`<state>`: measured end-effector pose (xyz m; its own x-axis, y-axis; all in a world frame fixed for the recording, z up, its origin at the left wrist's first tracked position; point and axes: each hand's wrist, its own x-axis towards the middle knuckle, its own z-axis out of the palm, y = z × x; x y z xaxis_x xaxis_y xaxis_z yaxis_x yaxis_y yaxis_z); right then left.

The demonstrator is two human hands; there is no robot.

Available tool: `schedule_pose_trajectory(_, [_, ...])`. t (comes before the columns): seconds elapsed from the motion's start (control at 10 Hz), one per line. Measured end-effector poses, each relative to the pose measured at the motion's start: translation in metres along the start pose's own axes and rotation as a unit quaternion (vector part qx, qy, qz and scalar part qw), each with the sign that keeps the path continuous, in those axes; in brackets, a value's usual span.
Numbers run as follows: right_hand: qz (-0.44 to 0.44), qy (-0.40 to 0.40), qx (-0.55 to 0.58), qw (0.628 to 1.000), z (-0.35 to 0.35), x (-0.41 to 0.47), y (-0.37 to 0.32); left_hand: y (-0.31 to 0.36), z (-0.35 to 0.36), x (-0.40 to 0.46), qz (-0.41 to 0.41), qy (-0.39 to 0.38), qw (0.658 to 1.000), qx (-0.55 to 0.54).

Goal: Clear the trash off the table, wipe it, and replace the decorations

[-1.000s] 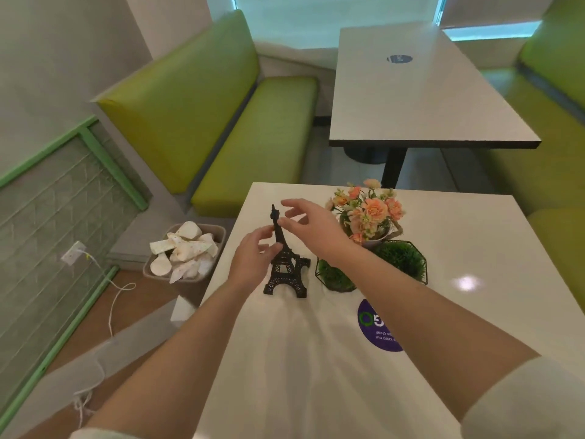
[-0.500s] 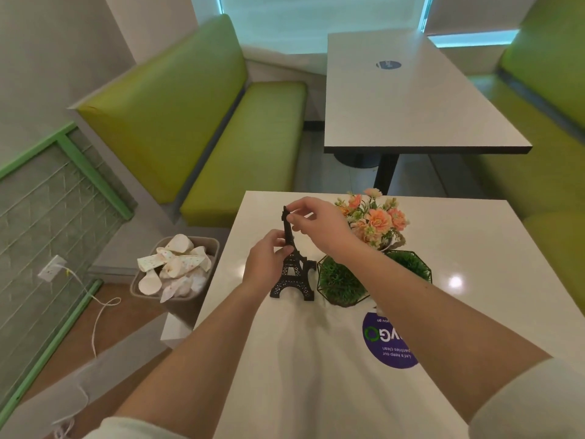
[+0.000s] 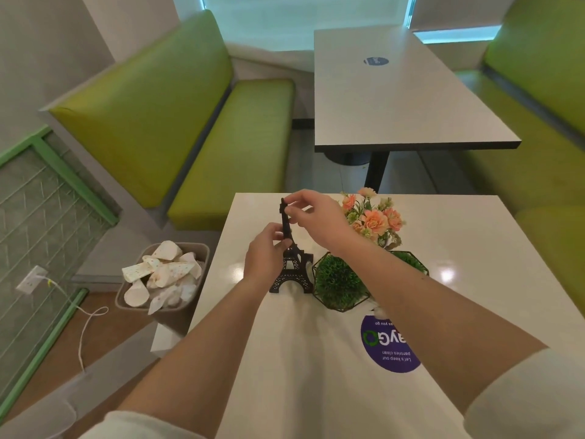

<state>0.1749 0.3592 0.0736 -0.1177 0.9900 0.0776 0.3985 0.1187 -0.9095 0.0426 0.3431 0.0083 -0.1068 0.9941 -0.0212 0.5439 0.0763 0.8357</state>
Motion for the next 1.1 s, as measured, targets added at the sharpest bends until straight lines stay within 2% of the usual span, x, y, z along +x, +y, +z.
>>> schedule_pose_trajectory(0.3, [0.02, 0.008, -0.011, 1.0, 0.004, 0.0, 0.005, -0.014, 0.005, 0.001, -0.019, -0.027, 0.999, 0.01])
schedule_pose_trajectory(0.8, [0.024, 0.009, -0.016, 1.0, 0.005, -0.002, 0.006, -0.018, 0.005, 0.004, -0.014, -0.03, 0.998, 0.057])
schedule_pose_trajectory(1.1, [0.048, 0.014, -0.089, 0.995, -0.014, -0.029, 0.012, -0.004, -0.002, -0.009, -0.004, -0.063, 0.993, 0.1])
